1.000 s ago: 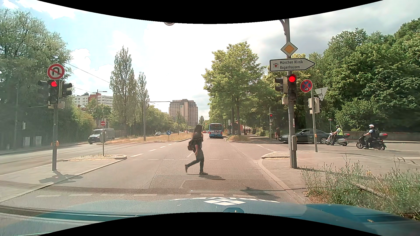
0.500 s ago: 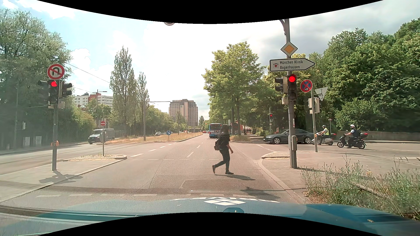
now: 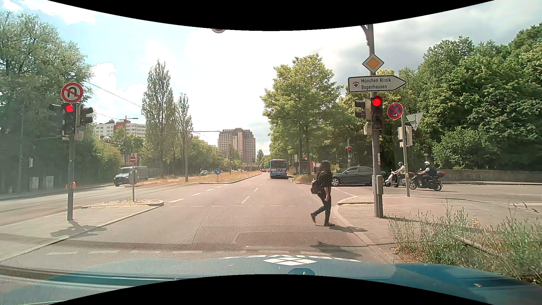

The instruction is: Follow the waypoints while adhering to traffic rules and regulations

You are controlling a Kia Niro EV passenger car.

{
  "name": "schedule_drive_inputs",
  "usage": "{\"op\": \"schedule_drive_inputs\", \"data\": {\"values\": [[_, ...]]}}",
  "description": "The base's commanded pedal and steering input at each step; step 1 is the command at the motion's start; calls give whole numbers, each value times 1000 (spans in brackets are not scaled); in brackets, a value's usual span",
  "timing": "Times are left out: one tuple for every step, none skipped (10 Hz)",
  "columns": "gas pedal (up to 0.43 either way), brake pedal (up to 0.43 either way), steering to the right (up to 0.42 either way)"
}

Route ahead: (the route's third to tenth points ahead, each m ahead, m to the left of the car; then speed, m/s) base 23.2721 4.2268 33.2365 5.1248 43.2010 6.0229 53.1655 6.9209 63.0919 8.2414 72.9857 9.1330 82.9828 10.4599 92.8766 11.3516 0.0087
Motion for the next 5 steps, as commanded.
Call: {"op": "schedule_drive_inputs", "data": {"values": [[0, 274, -9], [0, 280, -9], [0, 274, -9], [0, 274, -9], [0, 274, -9]]}}
